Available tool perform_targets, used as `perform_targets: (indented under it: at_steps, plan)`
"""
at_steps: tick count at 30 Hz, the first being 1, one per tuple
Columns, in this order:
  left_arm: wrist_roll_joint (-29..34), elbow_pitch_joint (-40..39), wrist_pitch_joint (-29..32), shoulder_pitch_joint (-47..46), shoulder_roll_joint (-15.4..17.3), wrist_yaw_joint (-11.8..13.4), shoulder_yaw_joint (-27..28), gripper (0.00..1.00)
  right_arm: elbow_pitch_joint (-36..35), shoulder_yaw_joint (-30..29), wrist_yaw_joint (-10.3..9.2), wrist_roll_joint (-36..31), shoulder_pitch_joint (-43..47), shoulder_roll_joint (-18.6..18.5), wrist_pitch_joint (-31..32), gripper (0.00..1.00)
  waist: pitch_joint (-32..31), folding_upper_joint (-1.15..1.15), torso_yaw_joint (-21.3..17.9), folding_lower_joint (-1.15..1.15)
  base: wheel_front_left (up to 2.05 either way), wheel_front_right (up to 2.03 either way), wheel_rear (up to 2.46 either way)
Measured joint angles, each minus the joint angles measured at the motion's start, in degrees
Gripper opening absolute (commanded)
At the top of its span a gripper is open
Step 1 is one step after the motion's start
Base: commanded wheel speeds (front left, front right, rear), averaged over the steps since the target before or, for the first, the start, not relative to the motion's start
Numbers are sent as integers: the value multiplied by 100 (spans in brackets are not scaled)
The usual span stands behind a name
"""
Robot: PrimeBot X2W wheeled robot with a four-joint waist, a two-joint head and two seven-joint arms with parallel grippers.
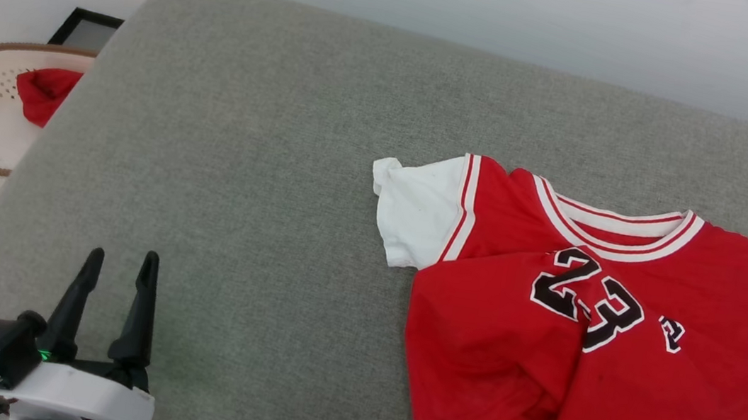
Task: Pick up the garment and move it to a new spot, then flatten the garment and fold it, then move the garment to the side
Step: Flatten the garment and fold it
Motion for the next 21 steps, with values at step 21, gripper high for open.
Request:
perform_targets:
  at_steps: [21]
  plan:
    - [-54,67,0,-28,485,0,-43,100,-842,279,-1,-115,26,209,-899,100,-155,0,-707,0,0,0,0]
